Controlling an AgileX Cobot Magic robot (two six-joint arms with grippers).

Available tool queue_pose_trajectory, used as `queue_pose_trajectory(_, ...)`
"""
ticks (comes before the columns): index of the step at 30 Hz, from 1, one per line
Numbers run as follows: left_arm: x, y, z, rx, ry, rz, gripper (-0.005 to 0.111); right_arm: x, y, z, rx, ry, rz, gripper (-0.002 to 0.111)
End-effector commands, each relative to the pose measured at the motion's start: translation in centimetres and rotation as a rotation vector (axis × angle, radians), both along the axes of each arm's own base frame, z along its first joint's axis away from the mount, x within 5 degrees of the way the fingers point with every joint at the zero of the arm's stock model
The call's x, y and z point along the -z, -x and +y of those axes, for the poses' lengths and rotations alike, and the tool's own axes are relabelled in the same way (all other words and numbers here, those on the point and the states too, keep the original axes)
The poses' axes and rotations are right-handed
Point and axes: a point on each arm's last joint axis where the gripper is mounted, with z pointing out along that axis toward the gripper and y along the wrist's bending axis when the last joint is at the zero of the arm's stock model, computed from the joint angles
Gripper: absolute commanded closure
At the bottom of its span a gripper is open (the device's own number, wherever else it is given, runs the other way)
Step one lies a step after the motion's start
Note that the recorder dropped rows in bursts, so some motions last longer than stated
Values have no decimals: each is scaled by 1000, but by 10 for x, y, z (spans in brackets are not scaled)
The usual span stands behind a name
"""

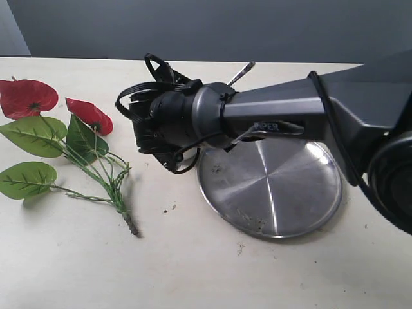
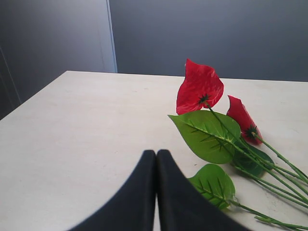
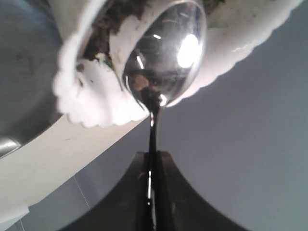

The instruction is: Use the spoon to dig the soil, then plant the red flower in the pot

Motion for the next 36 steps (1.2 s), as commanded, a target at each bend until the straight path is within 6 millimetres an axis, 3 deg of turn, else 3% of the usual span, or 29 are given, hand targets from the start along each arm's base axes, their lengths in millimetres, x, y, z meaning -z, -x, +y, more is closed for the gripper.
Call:
queue_pose_trajectory(1,0,0,0,5,-1,-8,106,1,-3,-2,29,-18,-17,109)
queue_pose_trajectory(8,0,0,0,4,-1,-7,106,-33,-2,-6,123,-221,-97,109)
queue_pose_trajectory(12,0,0,0,4,-1,-7,106,-54,0,-18,231,-324,-75,109)
queue_pose_trajectory(24,0,0,0,4,-1,-7,106,-99,0,-78,810,-795,352,109)
queue_pose_trajectory(30,0,0,0,4,-1,-7,106,-106,-2,-94,1088,-998,657,109)
queue_pose_trajectory(36,0,0,0,4,-1,-7,106,-93,-21,-109,1305,-1061,691,109)
